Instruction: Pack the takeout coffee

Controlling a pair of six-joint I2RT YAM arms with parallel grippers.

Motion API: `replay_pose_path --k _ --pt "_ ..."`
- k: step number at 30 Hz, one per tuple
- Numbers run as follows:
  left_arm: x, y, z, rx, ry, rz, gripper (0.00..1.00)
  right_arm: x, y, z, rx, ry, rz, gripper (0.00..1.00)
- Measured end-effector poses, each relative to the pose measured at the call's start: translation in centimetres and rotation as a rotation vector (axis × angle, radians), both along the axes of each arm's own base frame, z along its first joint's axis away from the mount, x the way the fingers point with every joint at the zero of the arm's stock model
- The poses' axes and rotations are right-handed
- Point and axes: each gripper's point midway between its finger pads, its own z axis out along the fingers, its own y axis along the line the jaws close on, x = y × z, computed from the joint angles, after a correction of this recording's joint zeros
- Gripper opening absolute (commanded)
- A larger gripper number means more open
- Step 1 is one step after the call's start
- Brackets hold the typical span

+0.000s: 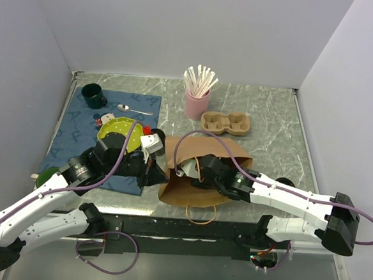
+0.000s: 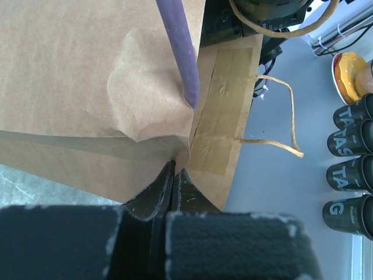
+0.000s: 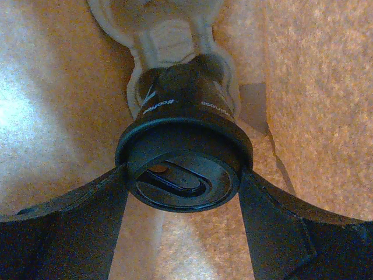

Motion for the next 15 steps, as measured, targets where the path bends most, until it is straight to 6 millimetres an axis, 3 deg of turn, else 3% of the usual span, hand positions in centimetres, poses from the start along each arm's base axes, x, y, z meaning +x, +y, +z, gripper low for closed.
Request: replay_pose_path --k 15 --pt "0.31 -0.09 0.12 -0.003 -0.016 0.007 0.01 0.26 -0.41 0.19 -0.002 0.009 -0.014 0.50"
